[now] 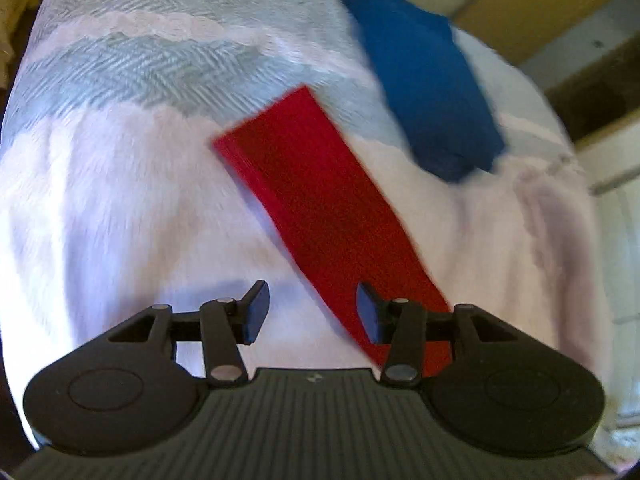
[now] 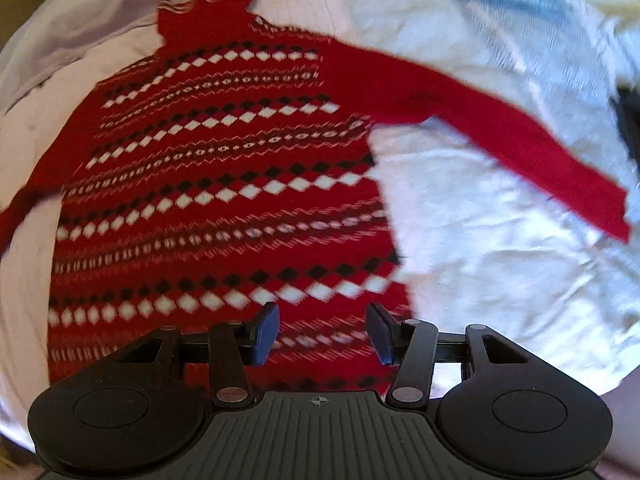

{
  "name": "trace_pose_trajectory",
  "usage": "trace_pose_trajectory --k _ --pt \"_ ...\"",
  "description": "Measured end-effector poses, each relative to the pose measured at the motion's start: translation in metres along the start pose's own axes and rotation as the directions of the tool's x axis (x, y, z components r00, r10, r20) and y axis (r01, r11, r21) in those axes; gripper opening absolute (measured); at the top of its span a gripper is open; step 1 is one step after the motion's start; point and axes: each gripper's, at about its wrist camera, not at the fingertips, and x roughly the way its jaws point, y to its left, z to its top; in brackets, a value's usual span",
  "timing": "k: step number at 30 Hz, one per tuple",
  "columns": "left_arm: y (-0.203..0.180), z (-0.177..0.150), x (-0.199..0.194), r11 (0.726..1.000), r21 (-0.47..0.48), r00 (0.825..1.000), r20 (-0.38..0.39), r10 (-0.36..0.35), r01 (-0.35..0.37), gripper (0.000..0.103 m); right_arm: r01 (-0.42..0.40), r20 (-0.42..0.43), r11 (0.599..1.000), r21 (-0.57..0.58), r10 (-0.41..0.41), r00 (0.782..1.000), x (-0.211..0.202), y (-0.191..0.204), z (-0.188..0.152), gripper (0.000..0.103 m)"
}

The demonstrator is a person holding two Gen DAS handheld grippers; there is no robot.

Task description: Fold clothes

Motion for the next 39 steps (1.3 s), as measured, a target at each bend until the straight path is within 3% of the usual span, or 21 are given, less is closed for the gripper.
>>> trace_pose_trajectory --k 1,4,5,6,9,12,14,17,19,22,24,26,28,31,32,33,34,36,38,39 --pt "0.001 0.006 0.011 1.0 -0.007 1.0 0.008 0.021 -0.021 0.043 -0.002 -0.011 1.0 0.013 0.002 1.0 0.008 0.005 0.003 0.052" --pt "0.002 0.017 0.032 1.0 -0.014 0.999 0.039 -0.004 0.005 0.032 -0.006 -0.035 0.999 0.036 0.007 0.999 0.03 0.018 0.011 0.052" --pt "-0.001 0.021 0.036 1.0 0.01 0.998 0.055 -0.023 0.023 0.014 0.001 -0.036 0.999 0.036 0.0 0.999 0.035 0.022 0.012 0.052" --pt "-0.005 0.024 0.038 0.999 0.042 0.997 0.066 -0.037 0.034 0.004 0.014 -0.033 0.999 0.033 -0.013 0.999 0.04 0.024 0.012 0.052" --pt "-0.012 0.035 0.038 0.991 0.108 0.992 0.092 -0.091 0.081 0.003 0.033 -0.035 0.999 0.029 -0.032 0.999 0.053 0.027 0.013 0.052" --pt "-0.03 0.05 0.022 0.963 0.247 0.971 0.184 -0.151 0.103 0.003 0.029 -0.043 0.998 0.058 -0.026 0.999 0.06 0.019 0.014 0.052" --pt "-0.043 0.056 0.018 0.94 0.333 0.96 0.231 -0.156 0.073 0.004 0.026 -0.045 0.997 0.079 -0.023 0.999 0.063 0.011 0.016 0.052" --pt "-0.062 0.056 0.031 0.915 0.401 0.973 0.223 -0.054 -0.041 0.003 0.017 -0.057 0.995 0.099 -0.012 0.998 0.069 0.001 0.019 0.052" --pt "-0.082 0.04 0.023 0.877 0.475 0.962 0.264 -0.062 -0.074 0.003 -0.002 -0.067 0.994 0.11 0.009 0.998 0.072 -0.007 0.023 0.052" --pt "-0.123 0.0 -0.008 0.79 0.608 0.933 0.323 -0.156 -0.078 0.003 -0.037 -0.05 0.993 0.11 0.043 0.998 0.069 -0.019 0.03 0.052" --pt "-0.156 -0.034 -0.034 0.731 0.682 0.915 0.306 -0.265 -0.016 0.003 -0.049 -0.027 0.994 0.102 0.052 0.998 0.065 -0.029 0.037 0.052" --pt "-0.191 -0.076 -0.061 0.641 0.764 0.885 0.246 -0.394 0.073 0.003 -0.06 -0.003 0.993 0.102 0.06 0.998 0.061 -0.041 0.043 0.052" --pt "-0.222 -0.127 -0.087 0.527 0.829 0.839 0.145 -0.525 0.186 0.003 -0.065 0.021 0.991 0.118 0.063 0.998 0.056 -0.054 0.05 0.052" --pt "-0.257 -0.216 -0.111 0.328 0.865 0.747 -0.078 -0.66 0.38 0.005 -0.102 0.078 0.98 0.17 0.09 0.993 0.048 -0.076 0.062 0.052" --pt "-0.264 -0.247 -0.106 0.266 0.854 0.731 -0.178 -0.658 0.447 0.007 -0.124 0.104 0.974 0.188 0.106 0.989 0.047 -0.082 0.067 0.052" --pt "-0.27 -0.279 -0.101 0.206 0.833 0.709 -0.277 -0.648 0.513 0.018 -0.151 0.133 0.967 0.206 0.125 0.983 0.046 -0.088 0.072 0.052" --pt "-0.276 -0.311 -0.095 0.146 0.804 0.68 -0.373 -0.631 0.577 0.024 -0.178 0.163 0.958 0.224 0.144 0.976 0.046 -0.093 0.076 0.052" --pt "-0.275 -0.371 -0.066 0.073 0.787 0.7 -0.497 -0.513 0.612 0.027 -0.219 0.209 0.942 0.255 0.168 0.963 0.051 -0.102 0.085 0.052" --pt "-0.267 -0.413 -0.041 0.035 0.832 0.79 -0.512 -0.337 0.554 0.026 -0.241 0.227 0.926 0.291 0.178 0.957 0.061 -0.109 0.094 0.052" --pt "-0.256 -0.413 -0.036 0.032 0.844 0.807 -0.501 -0.313 0.536 0.026 -0.279 0.237 0.906 0.317 0.209 0.949 0.066 -0.111 0.096 0.052"
